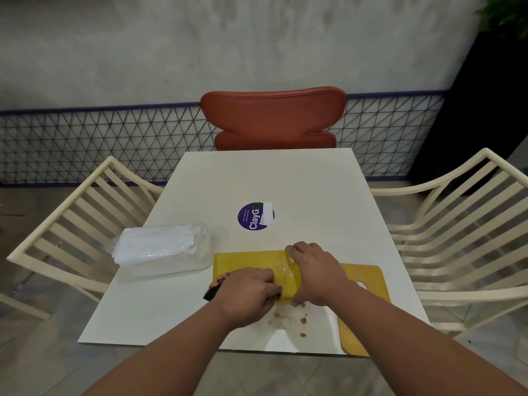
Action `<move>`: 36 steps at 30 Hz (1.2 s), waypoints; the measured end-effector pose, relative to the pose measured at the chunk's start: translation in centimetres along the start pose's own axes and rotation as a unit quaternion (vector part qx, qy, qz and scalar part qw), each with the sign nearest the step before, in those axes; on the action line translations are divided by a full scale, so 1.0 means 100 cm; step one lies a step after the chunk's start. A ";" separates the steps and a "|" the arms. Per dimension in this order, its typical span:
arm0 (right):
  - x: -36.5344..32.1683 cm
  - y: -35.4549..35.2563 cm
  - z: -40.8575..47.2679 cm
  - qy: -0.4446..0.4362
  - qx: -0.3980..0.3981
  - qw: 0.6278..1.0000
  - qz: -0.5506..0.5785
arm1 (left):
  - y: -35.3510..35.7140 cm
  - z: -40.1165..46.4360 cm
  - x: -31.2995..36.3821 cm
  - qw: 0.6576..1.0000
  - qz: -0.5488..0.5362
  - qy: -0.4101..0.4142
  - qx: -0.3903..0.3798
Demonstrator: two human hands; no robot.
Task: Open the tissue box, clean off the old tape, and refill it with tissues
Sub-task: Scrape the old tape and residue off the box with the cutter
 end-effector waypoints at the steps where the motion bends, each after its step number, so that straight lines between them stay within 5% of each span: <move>1: 0.000 0.000 0.000 0.001 0.000 1.000 0.000 | 0.002 0.003 0.002 1.000 -0.004 0.008 -0.012; 4: 0.001 0.000 0.000 0.002 -0.004 1.000 0.002 | 0.001 0.002 -0.014 1.000 -0.003 -0.025 -0.014; 8: 0.001 -0.001 0.000 0.003 -0.003 1.000 0.003 | -0.010 -0.005 -0.046 0.978 0.009 -0.200 0.065; 13: 0.001 0.001 0.001 -0.001 0.001 1.000 0.002 | 0.001 0.003 -0.019 0.997 -0.006 -0.080 -0.007; 18: 0.003 0.001 0.001 0.001 -0.001 1.000 0.002 | -0.007 0.013 -0.040 0.976 -0.005 -0.215 0.033; 22: 0.002 0.002 0.001 0.001 0.001 1.000 0.005 | -0.005 0.029 -0.009 0.991 -0.004 -0.128 -0.036; 27: 0.009 0.005 -0.001 0.024 -0.011 0.997 0.073 | -0.008 0.022 -0.033 0.976 -0.009 -0.218 0.016; 36: 0.026 0.008 -0.006 0.033 -0.016 0.985 0.170 | -0.005 0.014 -0.027 0.980 -0.038 -0.195 0.016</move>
Point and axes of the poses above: each hand's wrist, its own z-axis towards the middle knuckle, its own y-axis out of the palm, x = y × z, the point moved 3 cm from there along z, towards the middle knuckle, and after that the axes turned 2 degrees about z, right-handed, at the moved point
